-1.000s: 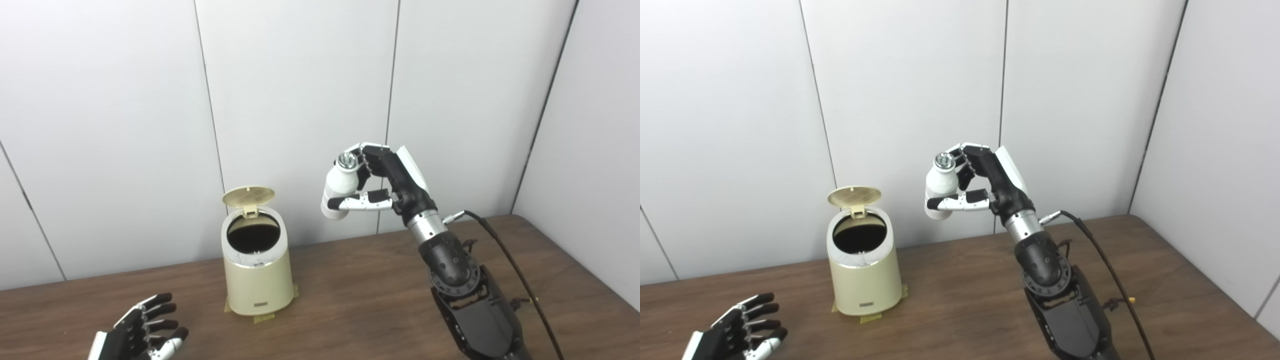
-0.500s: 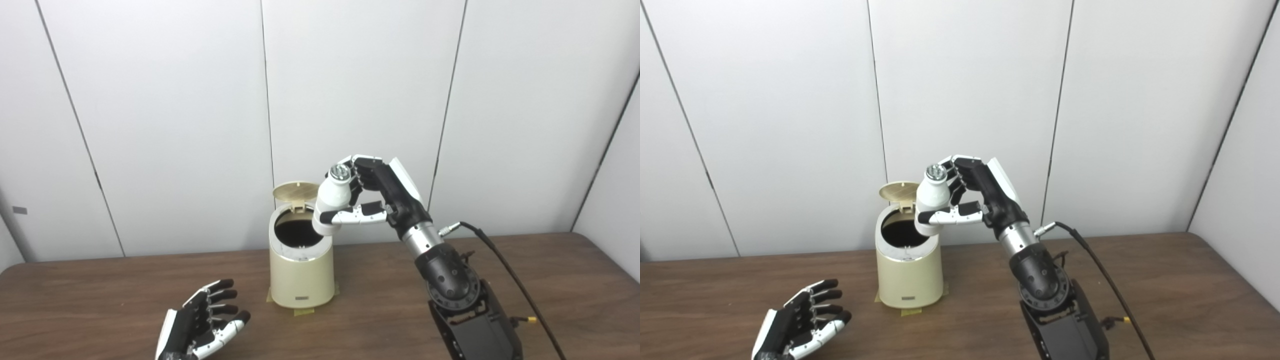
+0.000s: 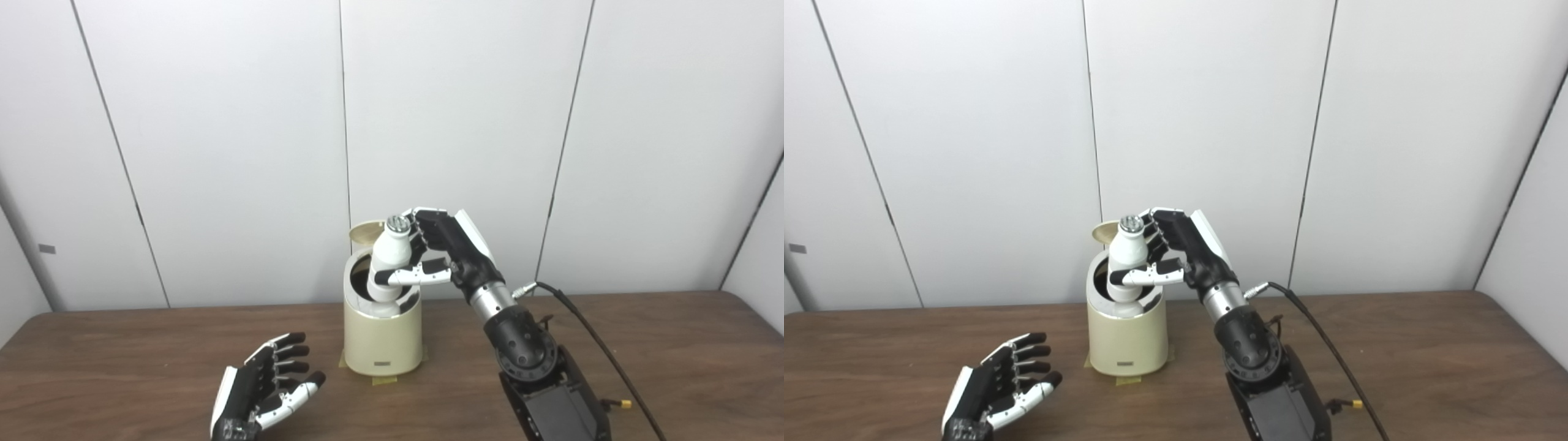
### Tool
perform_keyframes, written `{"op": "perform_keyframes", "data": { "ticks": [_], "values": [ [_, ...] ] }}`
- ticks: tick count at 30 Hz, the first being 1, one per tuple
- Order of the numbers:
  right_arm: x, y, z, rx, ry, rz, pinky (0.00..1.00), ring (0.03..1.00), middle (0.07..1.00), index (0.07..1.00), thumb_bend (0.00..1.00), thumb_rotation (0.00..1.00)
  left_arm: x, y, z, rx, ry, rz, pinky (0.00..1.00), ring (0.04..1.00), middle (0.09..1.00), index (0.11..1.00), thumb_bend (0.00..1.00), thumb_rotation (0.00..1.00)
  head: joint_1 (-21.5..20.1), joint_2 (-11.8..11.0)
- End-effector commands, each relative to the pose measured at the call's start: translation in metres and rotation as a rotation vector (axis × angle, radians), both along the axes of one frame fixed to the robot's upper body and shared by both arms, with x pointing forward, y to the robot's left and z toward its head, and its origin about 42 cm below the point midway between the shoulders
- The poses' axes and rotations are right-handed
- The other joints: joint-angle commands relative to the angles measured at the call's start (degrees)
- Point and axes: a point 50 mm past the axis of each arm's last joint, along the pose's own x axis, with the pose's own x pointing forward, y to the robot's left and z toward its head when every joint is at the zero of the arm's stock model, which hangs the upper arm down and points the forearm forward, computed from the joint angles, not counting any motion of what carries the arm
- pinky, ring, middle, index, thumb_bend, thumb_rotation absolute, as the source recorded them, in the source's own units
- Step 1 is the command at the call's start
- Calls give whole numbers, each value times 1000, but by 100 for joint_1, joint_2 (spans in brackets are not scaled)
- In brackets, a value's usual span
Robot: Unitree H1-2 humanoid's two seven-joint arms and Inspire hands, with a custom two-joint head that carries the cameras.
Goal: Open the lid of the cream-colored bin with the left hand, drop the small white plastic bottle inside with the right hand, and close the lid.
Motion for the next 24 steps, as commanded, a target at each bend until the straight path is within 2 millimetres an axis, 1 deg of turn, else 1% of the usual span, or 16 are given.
{"op": "perform_keyframes", "data": {
  "ticks": [1,3,7,10,13,17,24],
  "values": [
    [7,10,38,21,-115,23,344,399,485,516,516,0,10,-7,20,-8,-84,-13,586,684,743,782,641,118,10,14],
    [12,10,36,22,-109,21,338,394,487,520,515,0,10,-7,20,-6,-83,-10,583,684,742,782,649,130,27,25],
    [21,10,34,13,-114,18,330,388,490,532,513,0,9,-8,21,-15,-86,-13,593,687,742,782,649,121,60,39],
    [26,10,36,8,-108,8,327,385,487,540,511,0,9,-9,21,-26,-83,-12,591,685,740,781,656,119,70,55],
    [30,11,39,10,-104,3,325,378,486,551,509,0,8,-10,21,-26,-84,-10,587,682,738,782,666,124,75,60],
    [33,12,41,17,-103,-1,324,392,491,544,502,0,7,-11,21,-20,-82,-10,608,688,740,782,661,134,101,83],
    [40,14,38,24,-119,-13,310,396,492,550,491,0,5,-13,21,-20,-81,-11,584,682,742,781,649,121,134,125]
  ]
}}
